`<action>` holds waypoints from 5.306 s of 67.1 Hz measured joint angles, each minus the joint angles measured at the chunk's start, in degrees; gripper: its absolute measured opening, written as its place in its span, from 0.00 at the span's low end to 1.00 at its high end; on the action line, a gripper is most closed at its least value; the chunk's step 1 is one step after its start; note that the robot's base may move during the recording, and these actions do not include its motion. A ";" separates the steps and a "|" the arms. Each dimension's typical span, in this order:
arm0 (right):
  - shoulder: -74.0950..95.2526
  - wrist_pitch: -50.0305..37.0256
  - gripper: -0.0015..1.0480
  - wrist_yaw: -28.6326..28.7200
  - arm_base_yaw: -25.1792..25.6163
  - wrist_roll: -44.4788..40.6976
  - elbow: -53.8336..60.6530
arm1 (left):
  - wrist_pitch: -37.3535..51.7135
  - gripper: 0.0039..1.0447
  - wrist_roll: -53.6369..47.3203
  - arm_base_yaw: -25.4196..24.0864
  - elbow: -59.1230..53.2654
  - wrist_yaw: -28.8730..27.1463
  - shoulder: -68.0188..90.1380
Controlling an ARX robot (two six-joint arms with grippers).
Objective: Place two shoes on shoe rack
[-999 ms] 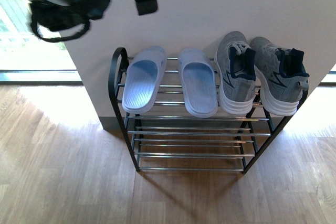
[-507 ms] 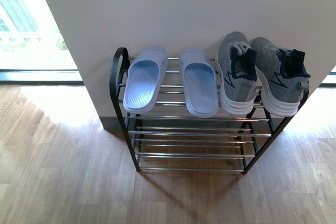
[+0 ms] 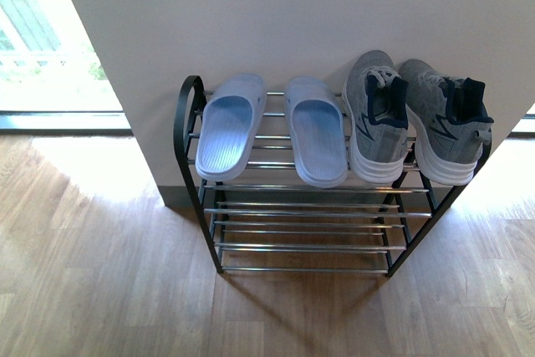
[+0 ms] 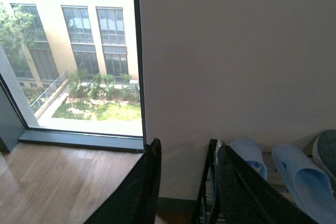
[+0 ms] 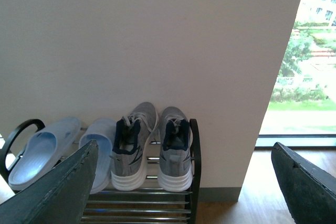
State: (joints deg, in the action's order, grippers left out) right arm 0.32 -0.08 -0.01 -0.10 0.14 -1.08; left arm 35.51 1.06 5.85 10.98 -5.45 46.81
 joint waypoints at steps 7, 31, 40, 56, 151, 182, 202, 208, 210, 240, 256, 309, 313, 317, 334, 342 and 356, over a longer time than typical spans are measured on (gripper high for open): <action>0.00 0.00 0.91 0.00 0.00 0.00 0.00 | -0.98 0.01 -0.24 -1.86 -1.92 2.62 -3.06; 0.00 0.00 0.91 0.00 0.00 0.00 0.00 | -6.45 0.01 -0.44 -5.60 -6.82 5.46 -13.29; 0.00 0.00 0.91 0.00 0.00 0.00 0.00 | -9.38 0.01 -0.44 -5.60 -8.02 5.46 -17.49; 0.00 0.00 0.91 -0.02 0.00 0.00 0.00 | -12.15 0.01 -0.48 -5.60 -10.23 5.46 -23.32; -0.04 0.02 0.91 0.02 0.00 0.00 0.00 | -35.52 0.76 -0.52 -5.66 -10.21 5.42 -45.90; -0.04 0.02 0.91 0.00 0.00 0.00 0.00 | -35.52 0.91 -0.63 -5.66 -10.23 5.44 -45.90; -0.04 0.02 0.91 0.00 0.00 0.00 0.00 | -35.52 0.91 -0.63 -5.66 -10.21 5.42 -45.92; -0.02 0.02 0.91 0.00 0.00 0.00 0.00 | -35.52 0.91 -0.63 -5.66 -10.23 5.44 -45.92; -0.02 0.02 0.91 0.00 0.00 0.00 0.00 | -35.52 0.91 -0.63 -5.66 -10.23 5.44 -45.92; -0.04 0.02 0.91 0.02 0.00 0.00 0.00 | -35.52 0.91 -0.63 -5.66 -10.21 5.42 -45.92; -0.02 0.02 0.91 0.02 0.00 0.00 0.00 | -35.52 0.91 -0.63 -5.66 -10.23 5.40 -45.92; -0.02 0.09 0.91 0.02 0.00 0.00 0.00 | -35.52 0.91 -0.63 -5.66 -10.21 5.44 -45.92; -0.11 0.09 0.91 0.02 0.00 0.00 0.00 | -35.52 0.91 -0.63 -5.66 -10.21 5.44 -45.92; -0.04 0.09 0.91 0.02 0.00 0.00 -0.02 | -35.52 0.91 -0.63 -5.66 -10.21 5.44 -45.92; -0.11 0.09 0.91 -0.11 0.00 0.00 0.00 | -35.52 0.91 -0.63 -5.66 -10.21 5.44 -45.92; -0.09 0.09 0.91 0.00 0.00 0.00 0.00 | -35.52 0.91 -0.63 -5.66 -10.21 5.44 -45.92; -0.09 0.09 0.91 0.02 0.00 0.00 0.00 | -35.52 0.91 -0.63 -5.66 -10.21 5.44 -45.92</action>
State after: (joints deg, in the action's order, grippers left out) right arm 0.23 0.01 0.01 -0.10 0.14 -1.08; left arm -0.01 0.43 0.19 0.78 -0.01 0.89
